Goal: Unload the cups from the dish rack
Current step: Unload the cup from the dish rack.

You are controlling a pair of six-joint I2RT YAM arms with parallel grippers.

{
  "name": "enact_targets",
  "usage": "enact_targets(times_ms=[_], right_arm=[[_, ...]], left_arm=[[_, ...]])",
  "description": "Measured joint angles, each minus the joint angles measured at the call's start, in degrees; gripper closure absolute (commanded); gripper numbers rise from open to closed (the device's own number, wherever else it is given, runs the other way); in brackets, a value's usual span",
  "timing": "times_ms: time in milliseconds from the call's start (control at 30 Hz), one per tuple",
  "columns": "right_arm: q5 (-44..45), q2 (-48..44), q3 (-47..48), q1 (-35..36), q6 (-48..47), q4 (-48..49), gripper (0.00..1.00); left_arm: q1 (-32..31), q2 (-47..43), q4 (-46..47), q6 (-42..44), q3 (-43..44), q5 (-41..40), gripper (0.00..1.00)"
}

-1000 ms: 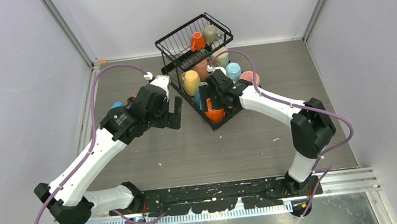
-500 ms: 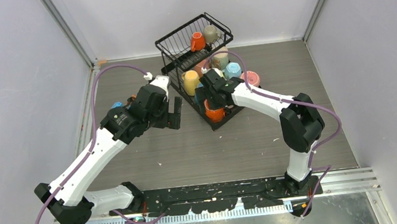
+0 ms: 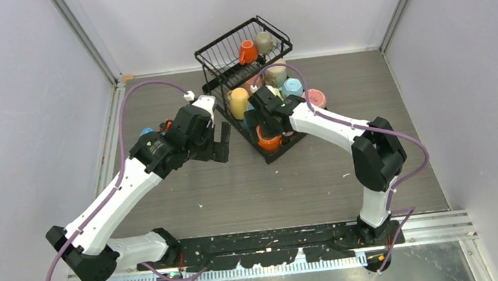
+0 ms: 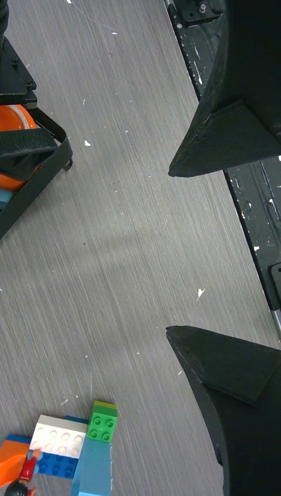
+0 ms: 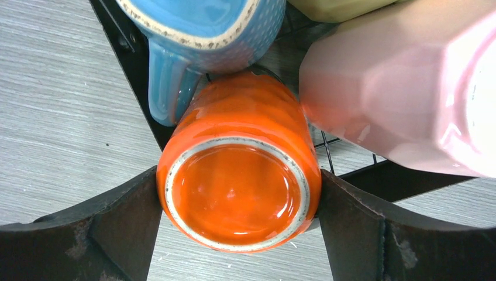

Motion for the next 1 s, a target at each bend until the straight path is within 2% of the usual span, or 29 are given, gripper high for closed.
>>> enact_targets(times_ms=[167,1000], right_arm=[[-0.2,0.0,1.2,0.0,-0.7,-2.3,0.45],[-1.0,0.0,6.1,-0.5,-0.9,-9.8,0.48]], left_arm=[[0.0,0.2,0.0,-0.2,0.0,0.5,0.0],[0.0,0.3,0.3,-1.2,-0.1,2.0,0.0]])
